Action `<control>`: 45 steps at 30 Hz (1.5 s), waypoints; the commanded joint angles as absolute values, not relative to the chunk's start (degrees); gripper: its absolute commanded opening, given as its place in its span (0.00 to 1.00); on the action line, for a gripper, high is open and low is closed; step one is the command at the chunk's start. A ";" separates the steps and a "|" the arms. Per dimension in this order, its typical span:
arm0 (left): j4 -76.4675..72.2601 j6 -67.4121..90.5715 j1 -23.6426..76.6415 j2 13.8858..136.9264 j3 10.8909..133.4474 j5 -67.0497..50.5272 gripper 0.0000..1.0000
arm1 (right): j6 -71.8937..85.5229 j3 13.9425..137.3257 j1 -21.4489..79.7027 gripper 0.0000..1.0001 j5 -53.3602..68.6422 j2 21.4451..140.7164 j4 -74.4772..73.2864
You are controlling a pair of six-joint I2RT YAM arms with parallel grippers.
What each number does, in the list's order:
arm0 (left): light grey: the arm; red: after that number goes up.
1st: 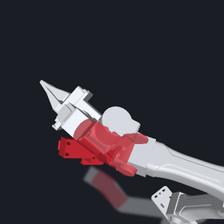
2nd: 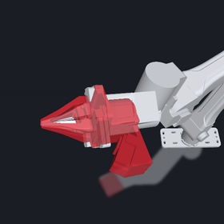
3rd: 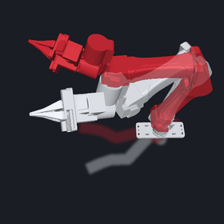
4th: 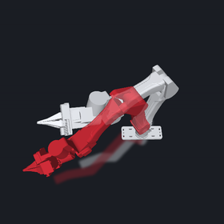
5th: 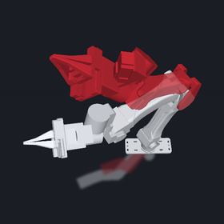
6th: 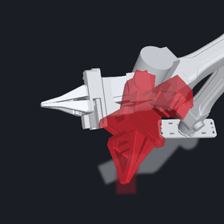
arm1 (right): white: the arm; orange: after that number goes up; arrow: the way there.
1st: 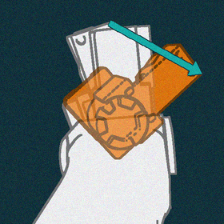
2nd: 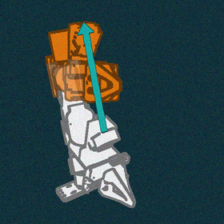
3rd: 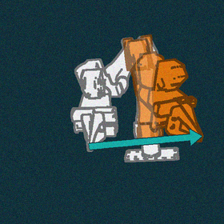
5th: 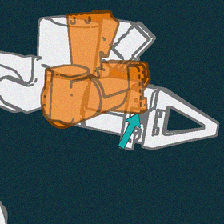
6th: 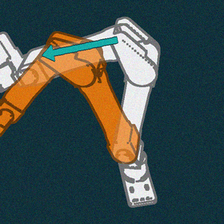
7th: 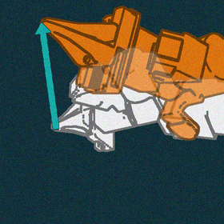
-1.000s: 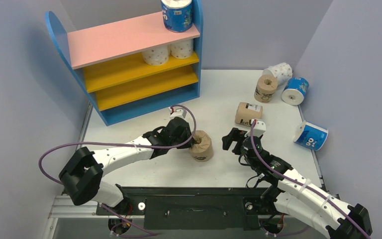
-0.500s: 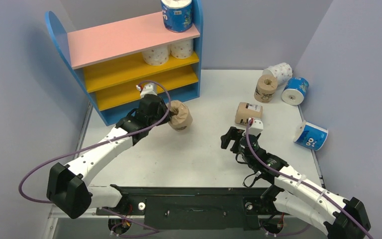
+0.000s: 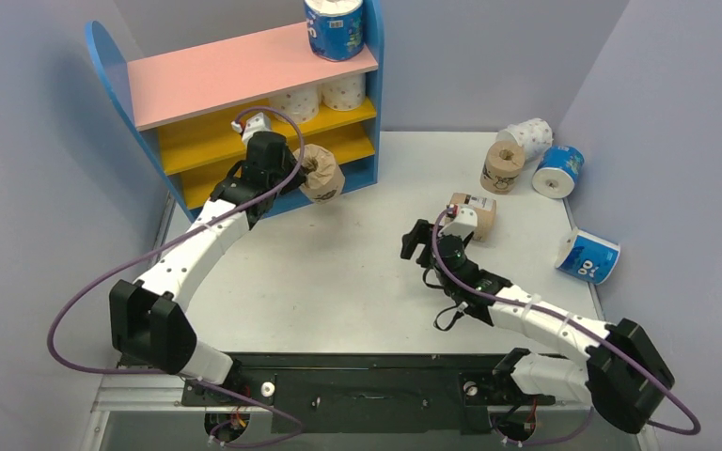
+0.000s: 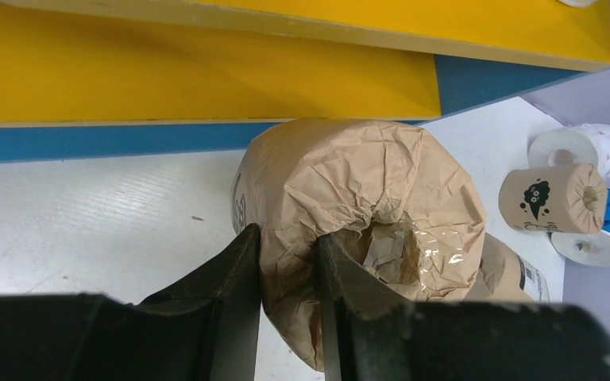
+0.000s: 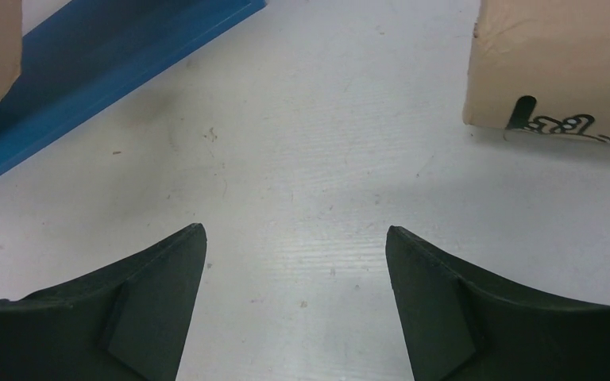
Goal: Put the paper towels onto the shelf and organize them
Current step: Pick up the paper towel from the center of the board.
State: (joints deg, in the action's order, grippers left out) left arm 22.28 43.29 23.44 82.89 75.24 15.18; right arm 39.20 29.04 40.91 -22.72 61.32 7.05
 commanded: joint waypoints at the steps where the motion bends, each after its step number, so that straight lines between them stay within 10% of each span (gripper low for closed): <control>1: 22.46 44.45 22.44 85.21 81.14 15.68 0.16 | 36.74 34.42 40.61 0.79 -22.50 67.54 15.03; 45: 29.80 43.73 17.85 95.83 96.92 17.15 0.27 | 23.88 65.69 45.69 0.75 -14.24 107.71 49.18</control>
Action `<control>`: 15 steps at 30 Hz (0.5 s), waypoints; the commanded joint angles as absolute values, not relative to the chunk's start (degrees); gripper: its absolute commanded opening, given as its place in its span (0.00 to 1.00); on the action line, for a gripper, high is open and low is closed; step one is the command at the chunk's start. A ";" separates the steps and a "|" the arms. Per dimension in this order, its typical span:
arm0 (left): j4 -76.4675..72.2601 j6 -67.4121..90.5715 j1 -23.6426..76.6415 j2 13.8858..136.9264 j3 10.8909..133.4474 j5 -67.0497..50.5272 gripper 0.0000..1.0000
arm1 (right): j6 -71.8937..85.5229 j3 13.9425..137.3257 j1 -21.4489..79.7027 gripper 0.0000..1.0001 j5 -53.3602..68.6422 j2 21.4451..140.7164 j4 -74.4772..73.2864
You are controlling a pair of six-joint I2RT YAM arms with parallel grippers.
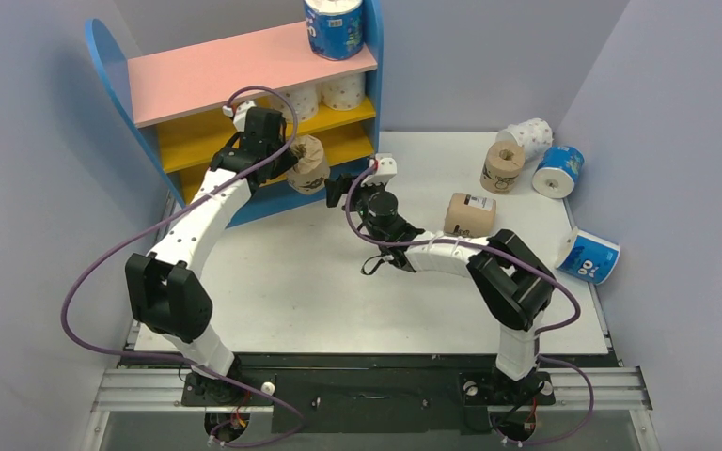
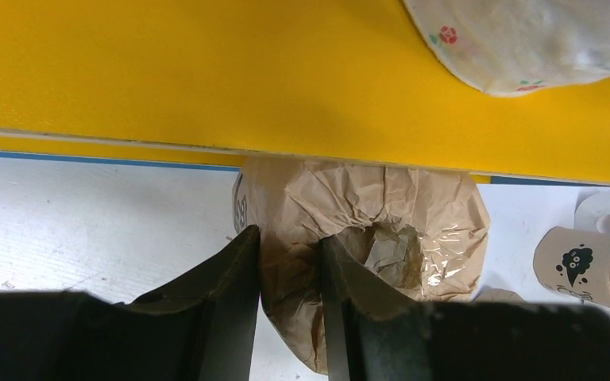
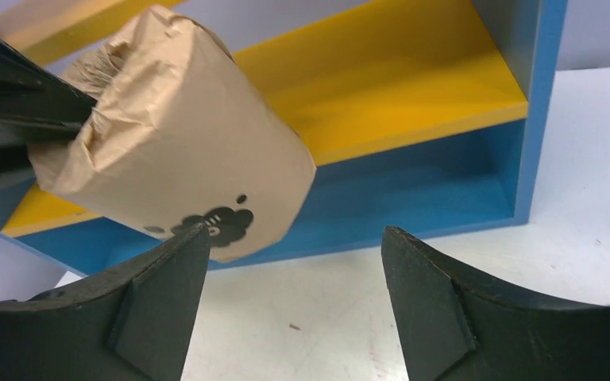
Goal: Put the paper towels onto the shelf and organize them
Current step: Pick up the paper towel from the center of the board.
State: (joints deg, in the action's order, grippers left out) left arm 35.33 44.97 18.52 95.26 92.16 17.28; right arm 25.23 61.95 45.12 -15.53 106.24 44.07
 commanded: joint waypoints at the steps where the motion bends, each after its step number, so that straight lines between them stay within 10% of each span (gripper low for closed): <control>1: 29.89 43.70 18.02 95.87 97.06 17.15 0.28 | 23.81 66.65 45.70 0.75 -14.00 108.49 49.33; 15: 30.40 43.40 18.90 96.30 99.13 16.67 0.35 | 23.87 72.14 45.91 0.75 -10.88 112.96 49.85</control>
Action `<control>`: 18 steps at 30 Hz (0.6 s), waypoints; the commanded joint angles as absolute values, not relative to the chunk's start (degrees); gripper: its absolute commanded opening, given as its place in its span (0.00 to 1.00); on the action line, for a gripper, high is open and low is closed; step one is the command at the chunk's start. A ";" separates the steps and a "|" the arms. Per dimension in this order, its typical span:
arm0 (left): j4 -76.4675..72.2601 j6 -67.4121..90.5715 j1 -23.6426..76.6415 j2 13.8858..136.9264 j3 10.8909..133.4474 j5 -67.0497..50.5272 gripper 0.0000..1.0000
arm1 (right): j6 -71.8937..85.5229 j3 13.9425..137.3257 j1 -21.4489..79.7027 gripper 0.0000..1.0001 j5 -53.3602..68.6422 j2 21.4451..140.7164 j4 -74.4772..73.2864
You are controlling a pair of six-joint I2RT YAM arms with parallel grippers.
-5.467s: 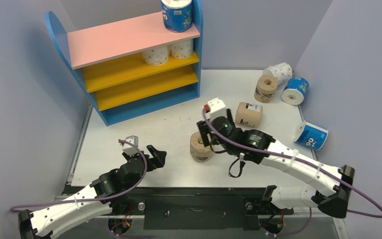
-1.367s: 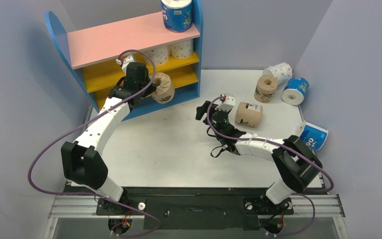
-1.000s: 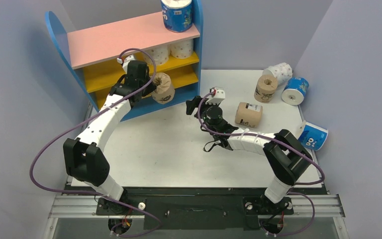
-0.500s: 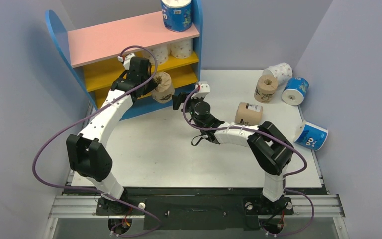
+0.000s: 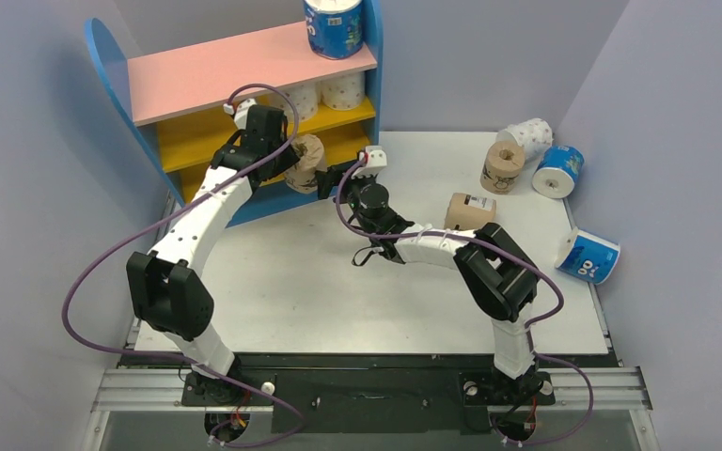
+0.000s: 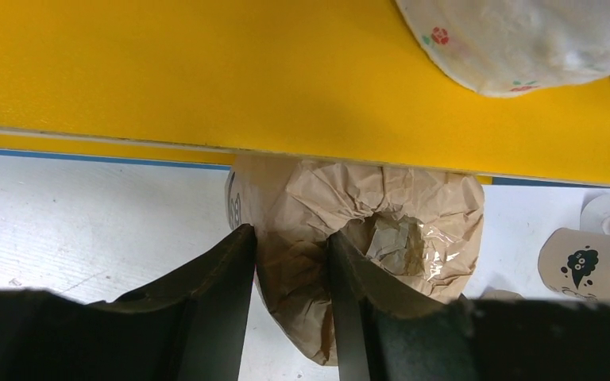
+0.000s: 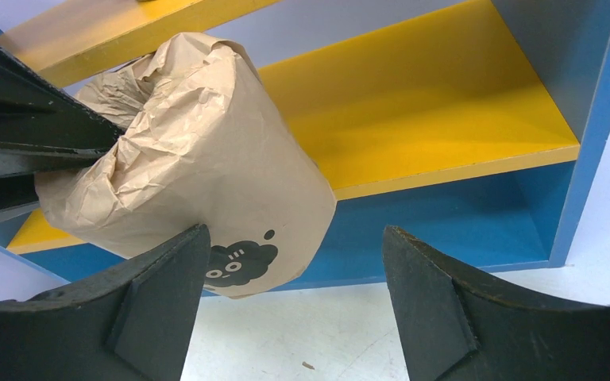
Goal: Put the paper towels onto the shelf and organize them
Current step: Pick up the paper towel from the center of the board.
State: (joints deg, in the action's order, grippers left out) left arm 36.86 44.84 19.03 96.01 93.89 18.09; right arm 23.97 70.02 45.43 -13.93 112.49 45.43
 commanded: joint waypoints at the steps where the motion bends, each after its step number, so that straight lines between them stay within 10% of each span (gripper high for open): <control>1: 30.41 43.36 18.90 96.32 99.26 16.69 0.35 | 23.89 71.32 46.06 0.75 -10.41 112.55 50.28; 18: 30.65 42.56 18.90 97.29 100.78 15.74 0.35 | 21.68 67.73 44.61 0.75 -2.74 111.53 52.45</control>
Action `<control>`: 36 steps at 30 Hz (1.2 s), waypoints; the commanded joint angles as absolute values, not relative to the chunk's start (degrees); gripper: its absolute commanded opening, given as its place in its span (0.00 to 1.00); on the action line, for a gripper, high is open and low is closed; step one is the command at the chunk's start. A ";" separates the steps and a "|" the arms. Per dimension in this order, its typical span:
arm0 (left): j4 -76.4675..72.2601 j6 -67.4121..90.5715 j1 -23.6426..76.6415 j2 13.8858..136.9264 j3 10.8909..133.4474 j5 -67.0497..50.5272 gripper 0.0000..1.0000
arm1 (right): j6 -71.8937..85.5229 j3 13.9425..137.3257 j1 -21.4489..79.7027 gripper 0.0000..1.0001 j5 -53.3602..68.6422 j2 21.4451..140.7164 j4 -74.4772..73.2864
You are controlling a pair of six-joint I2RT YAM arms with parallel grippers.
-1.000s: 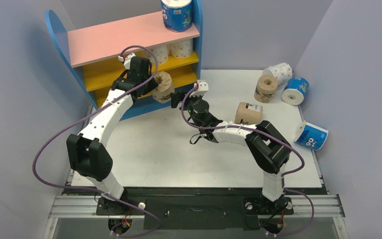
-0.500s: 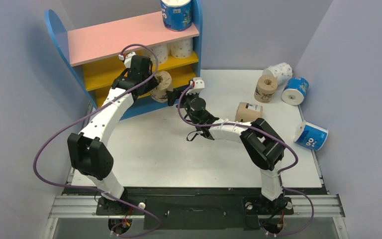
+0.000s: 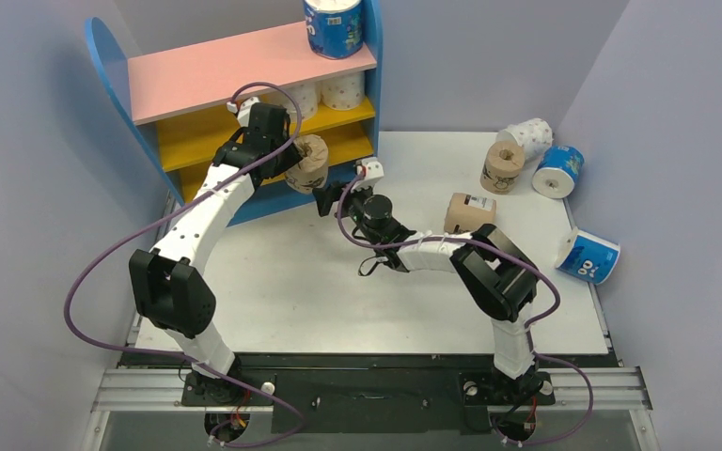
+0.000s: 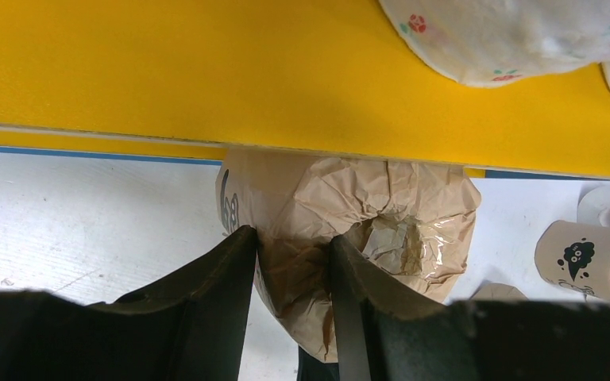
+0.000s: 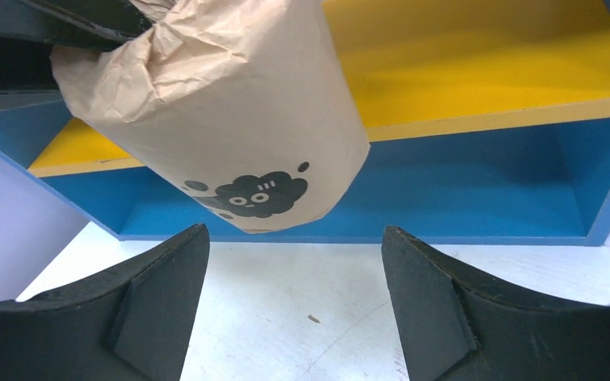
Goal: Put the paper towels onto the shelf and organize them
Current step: Pick up the paper towel from the center of the board, then place the paper towel on the shelf.
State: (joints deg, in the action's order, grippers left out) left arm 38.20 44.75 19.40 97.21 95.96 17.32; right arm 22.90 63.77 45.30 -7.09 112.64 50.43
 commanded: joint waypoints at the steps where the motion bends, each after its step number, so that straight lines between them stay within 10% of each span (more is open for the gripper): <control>1: 30.62 42.68 18.92 97.29 100.65 15.67 0.35 | 21.35 68.45 44.54 0.75 -2.38 111.75 51.23; 36: 28.50 41.30 18.90 87.43 95.66 14.41 0.70 | 21.81 82.86 43.74 0.74 -3.78 117.66 40.54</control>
